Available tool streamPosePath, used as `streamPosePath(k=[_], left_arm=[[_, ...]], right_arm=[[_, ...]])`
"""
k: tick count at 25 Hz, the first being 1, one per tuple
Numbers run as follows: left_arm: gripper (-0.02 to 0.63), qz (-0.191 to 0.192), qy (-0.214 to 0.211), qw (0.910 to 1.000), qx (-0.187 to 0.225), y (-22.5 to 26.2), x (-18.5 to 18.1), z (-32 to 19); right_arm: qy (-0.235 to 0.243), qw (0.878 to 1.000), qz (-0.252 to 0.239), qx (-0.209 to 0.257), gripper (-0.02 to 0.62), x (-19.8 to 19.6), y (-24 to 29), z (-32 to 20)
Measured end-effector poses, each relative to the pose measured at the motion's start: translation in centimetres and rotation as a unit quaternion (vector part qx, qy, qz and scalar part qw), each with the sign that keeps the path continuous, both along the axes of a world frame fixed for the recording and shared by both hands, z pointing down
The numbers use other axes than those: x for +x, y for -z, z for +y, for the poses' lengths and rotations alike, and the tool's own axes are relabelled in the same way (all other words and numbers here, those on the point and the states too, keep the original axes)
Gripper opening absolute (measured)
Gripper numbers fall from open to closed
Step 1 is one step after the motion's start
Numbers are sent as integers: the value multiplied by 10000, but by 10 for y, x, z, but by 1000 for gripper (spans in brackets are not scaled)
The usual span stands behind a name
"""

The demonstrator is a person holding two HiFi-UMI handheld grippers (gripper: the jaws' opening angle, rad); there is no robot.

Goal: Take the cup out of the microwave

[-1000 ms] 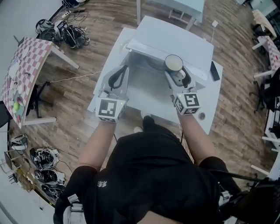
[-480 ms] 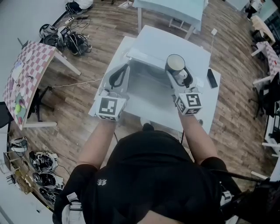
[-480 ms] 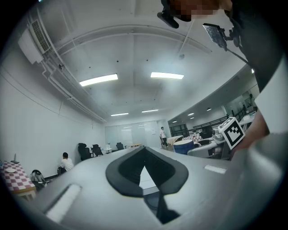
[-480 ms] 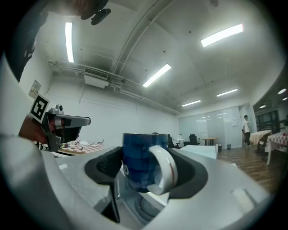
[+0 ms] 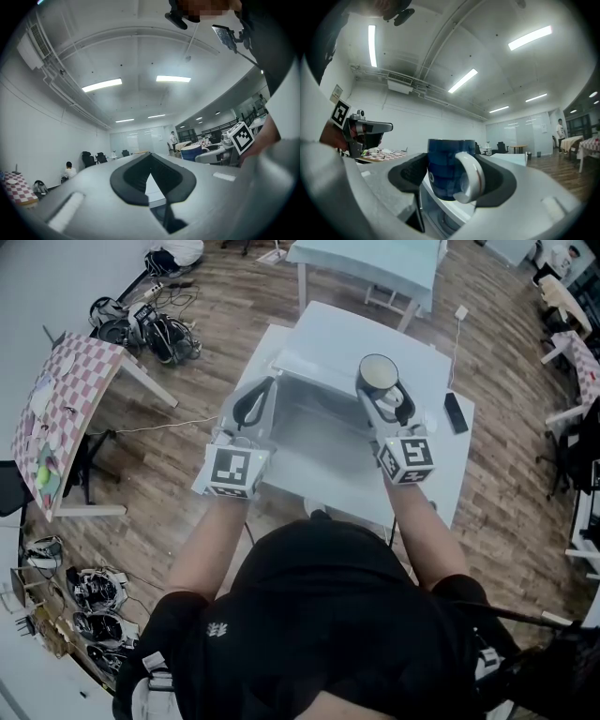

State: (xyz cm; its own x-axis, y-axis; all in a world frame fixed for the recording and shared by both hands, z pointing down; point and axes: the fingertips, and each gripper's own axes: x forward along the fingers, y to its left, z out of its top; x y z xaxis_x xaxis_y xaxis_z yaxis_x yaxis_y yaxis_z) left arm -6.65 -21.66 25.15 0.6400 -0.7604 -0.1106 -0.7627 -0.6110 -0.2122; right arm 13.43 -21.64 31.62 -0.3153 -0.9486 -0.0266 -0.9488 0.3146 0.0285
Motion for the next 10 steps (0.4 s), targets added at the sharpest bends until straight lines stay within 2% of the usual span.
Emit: streamPosePath(k=[10], left_arm=[[6, -61, 45, 9999, 88, 9, -10, -1]], right_arm=[[-26, 9999, -29, 95, 316, -2, 8, -2]])
